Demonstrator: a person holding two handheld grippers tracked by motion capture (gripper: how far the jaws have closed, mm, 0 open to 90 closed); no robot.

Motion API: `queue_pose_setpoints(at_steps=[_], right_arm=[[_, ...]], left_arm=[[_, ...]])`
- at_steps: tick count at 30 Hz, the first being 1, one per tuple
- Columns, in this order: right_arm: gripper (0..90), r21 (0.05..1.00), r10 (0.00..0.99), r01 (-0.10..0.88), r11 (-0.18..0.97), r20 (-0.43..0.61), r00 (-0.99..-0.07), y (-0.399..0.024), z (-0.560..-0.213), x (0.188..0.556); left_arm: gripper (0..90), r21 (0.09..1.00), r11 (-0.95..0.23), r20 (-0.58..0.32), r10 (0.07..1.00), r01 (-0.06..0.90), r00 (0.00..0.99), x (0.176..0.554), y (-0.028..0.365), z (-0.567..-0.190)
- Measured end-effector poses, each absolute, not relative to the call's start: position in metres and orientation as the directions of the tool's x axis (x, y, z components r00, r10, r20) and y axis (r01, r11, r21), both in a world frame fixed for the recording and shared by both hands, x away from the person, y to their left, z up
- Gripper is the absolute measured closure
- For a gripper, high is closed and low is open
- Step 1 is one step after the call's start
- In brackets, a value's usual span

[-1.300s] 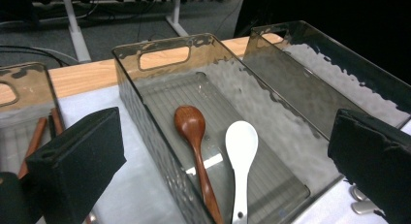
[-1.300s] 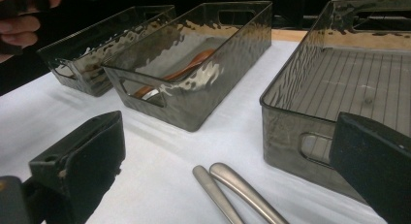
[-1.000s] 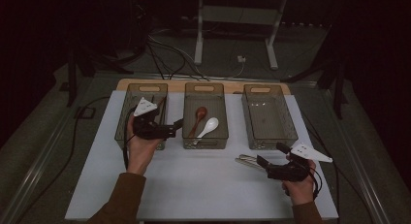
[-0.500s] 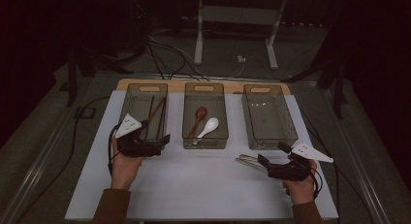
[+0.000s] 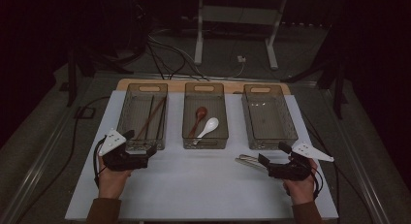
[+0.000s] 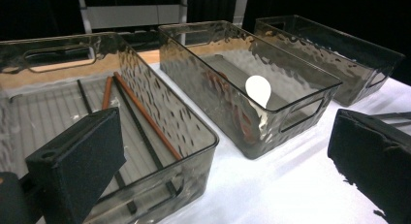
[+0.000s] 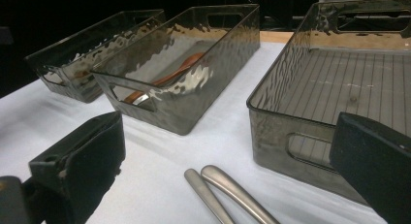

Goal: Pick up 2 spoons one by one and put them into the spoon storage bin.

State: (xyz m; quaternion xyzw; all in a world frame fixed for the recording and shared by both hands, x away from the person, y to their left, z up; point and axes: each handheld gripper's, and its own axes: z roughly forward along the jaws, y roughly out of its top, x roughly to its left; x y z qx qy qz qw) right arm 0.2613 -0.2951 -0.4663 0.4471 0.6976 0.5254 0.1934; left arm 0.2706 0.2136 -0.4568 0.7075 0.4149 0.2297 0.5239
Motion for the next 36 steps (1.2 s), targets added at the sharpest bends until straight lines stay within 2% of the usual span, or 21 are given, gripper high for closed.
queue_pose_setpoints(at_steps=[9,22,36], right_arm=[[0.0,0.903,0.815,0.428,0.033,0.224,-0.535,-0.298,-0.465,0.261],[0.0,0.911,0.826,0.411,0.037,0.204,-0.525,-0.311,-0.451,0.263],[0.0,0.859,0.814,0.47,0.205,0.117,-0.569,-0.315,-0.444,0.275]], left_arm=[[0.7,0.926,-0.094,-0.117,0.849,0.365,0.516,0.256,0.225,-0.458],[0.7,0.925,-0.078,-0.121,0.867,0.372,0.483,0.248,0.241,-0.464],[0.8,0.922,-0.074,-0.126,0.871,0.38,0.475,0.248,0.24,-0.468]])
